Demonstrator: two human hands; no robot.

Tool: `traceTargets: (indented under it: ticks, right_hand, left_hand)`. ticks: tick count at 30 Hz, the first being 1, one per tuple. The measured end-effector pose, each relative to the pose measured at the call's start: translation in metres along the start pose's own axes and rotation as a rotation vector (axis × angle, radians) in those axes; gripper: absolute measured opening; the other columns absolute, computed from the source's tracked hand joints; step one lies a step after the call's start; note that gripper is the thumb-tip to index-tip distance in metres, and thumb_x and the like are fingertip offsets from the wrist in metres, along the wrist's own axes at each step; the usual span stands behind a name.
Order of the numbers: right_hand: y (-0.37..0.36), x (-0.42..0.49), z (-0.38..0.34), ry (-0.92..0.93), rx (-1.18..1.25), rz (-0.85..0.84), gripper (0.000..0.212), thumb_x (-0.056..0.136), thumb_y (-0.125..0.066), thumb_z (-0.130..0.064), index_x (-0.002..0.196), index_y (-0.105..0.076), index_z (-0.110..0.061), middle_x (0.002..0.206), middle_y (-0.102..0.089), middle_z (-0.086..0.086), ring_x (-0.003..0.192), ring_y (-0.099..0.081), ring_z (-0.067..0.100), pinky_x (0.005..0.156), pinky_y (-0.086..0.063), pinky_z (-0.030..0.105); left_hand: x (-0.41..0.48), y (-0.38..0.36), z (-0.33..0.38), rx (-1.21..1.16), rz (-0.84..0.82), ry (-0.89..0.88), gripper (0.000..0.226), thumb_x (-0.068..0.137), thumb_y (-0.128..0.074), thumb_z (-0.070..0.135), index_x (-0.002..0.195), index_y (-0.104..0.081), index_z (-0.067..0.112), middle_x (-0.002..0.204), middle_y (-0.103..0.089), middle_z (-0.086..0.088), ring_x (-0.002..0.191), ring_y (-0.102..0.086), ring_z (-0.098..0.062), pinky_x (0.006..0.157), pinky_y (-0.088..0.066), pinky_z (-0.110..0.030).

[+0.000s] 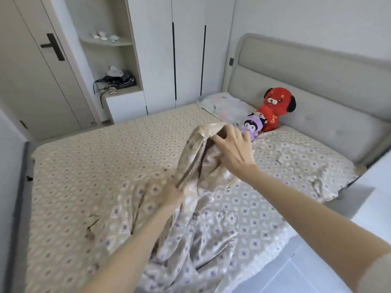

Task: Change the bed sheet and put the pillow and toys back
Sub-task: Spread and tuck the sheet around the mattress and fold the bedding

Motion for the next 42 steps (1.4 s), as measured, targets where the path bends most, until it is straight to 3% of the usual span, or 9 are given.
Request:
traceTargets:
  ticks: [5,16,21,23,26,29,33,37,42]
  right_hand:
    - [-0.054,-0.021,0.061,-0.248,0.054,-0.374,0.060,0.081,-0.057,-0.013,0.135,-0.035,-0.029,0.125,-0.036,0.011,0.108,-0.046,0.033,0.092,-0.035,0.044]
    - [-0.187,-0.062,0.157,-0.062,0.036,-1.079,0.076,0.079,-0.065,-0.051,0.142,-0.024,-0.039,0.148,-0.016,0.004,0.137,-0.017,0.032,0.114,-0.010,0.053]
    - [-0.200,-0.060,0.249,-0.284,0.170,-0.930,0.058,0.083,-0.041,-0.073,0.114,-0.058,-0.027,0.134,-0.046,0.004,0.126,-0.044,0.025,0.110,-0.020,0.049]
    - [-0.206,-0.061,0.281,-0.311,0.192,-0.888,0.055,0.087,-0.050,-0.060,0.126,-0.045,-0.021,0.130,-0.055,0.003,0.119,-0.053,0.023,0.109,-0.030,0.044]
    - [-0.223,-0.075,0.309,-0.349,0.222,-1.020,0.098,0.080,-0.068,-0.044,0.150,-0.011,-0.008,0.126,-0.056,0.007,0.115,-0.056,0.026,0.089,-0.044,0.033]
    - [-0.240,-0.085,0.302,-0.239,0.232,-1.151,0.046,0.078,-0.065,-0.030,0.116,-0.051,-0.010,0.092,-0.058,0.001,0.091,-0.057,0.023,0.073,-0.043,0.028]
    - [-0.258,-0.085,0.284,-0.134,0.316,-1.160,0.013,0.088,-0.046,-0.015,0.076,-0.047,-0.010,0.095,-0.059,0.009,0.095,-0.049,0.023,0.077,-0.041,0.027]
    - [-0.265,-0.071,0.286,-0.240,0.530,-1.039,0.019,0.092,-0.046,-0.016,0.105,-0.049,-0.002,0.077,-0.048,0.002,0.071,-0.049,0.018,0.053,-0.037,0.026]
    - [-0.253,-0.014,0.303,-0.377,0.472,-0.753,0.039,0.093,-0.044,-0.018,0.127,-0.034,-0.004,0.111,-0.061,0.017,0.100,-0.059,0.034,0.074,-0.043,0.036]
  left_hand:
    - [0.037,0.056,0.055,0.134,0.255,-0.053,0.028,0.091,-0.048,0.007,0.117,-0.056,0.001,0.116,-0.063,-0.020,0.105,-0.059,-0.036,0.078,-0.043,-0.035]
    - [0.065,-0.004,0.205,0.336,0.302,-0.262,0.009,0.079,-0.053,0.009,0.073,-0.056,0.015,0.087,-0.068,-0.011,0.087,-0.063,-0.029,0.068,-0.045,-0.031]
    - [0.073,-0.044,0.254,0.443,0.225,-0.283,0.026,0.063,-0.083,0.024,0.076,-0.060,0.023,0.081,-0.065,0.001,0.083,-0.062,-0.022,0.070,-0.047,-0.033]
    - [0.075,-0.056,0.270,0.545,0.291,-0.268,0.019,0.070,-0.073,0.017,0.070,-0.055,0.024,0.079,-0.065,-0.003,0.084,-0.063,-0.027,0.063,-0.040,-0.030]
    - [0.080,-0.077,0.289,0.581,0.342,-0.262,0.022,0.075,-0.055,0.006,0.061,-0.047,0.021,0.071,-0.060,-0.006,0.082,-0.062,-0.032,0.059,-0.033,-0.029]
    - [0.088,-0.093,0.300,0.519,0.306,-0.313,0.015,0.078,-0.048,0.003,0.071,-0.052,0.016,0.081,-0.065,-0.011,0.082,-0.060,-0.033,0.060,-0.036,-0.031]
    - [0.105,-0.104,0.302,0.449,0.264,-0.323,0.018,0.077,-0.042,-0.002,0.081,-0.054,0.012,0.100,-0.061,-0.019,0.091,-0.058,-0.033,0.067,-0.037,-0.033]
    - [0.123,-0.087,0.282,0.418,0.283,-0.270,0.017,0.081,-0.050,0.005,0.093,-0.060,0.011,0.100,-0.066,-0.013,0.094,-0.061,-0.032,0.077,-0.047,-0.037]
    - [0.143,-0.066,0.269,0.533,0.211,-0.254,0.033,0.072,-0.077,0.020,0.094,-0.054,0.017,0.094,-0.061,-0.004,0.094,-0.060,-0.030,0.069,-0.044,-0.035]
Point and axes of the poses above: each hand's wrist, its own x-axis towards the middle knuckle, its own y-axis out of the back of the hand, z = x × y, the point moved 8 cm from there along x, towards the middle knuckle
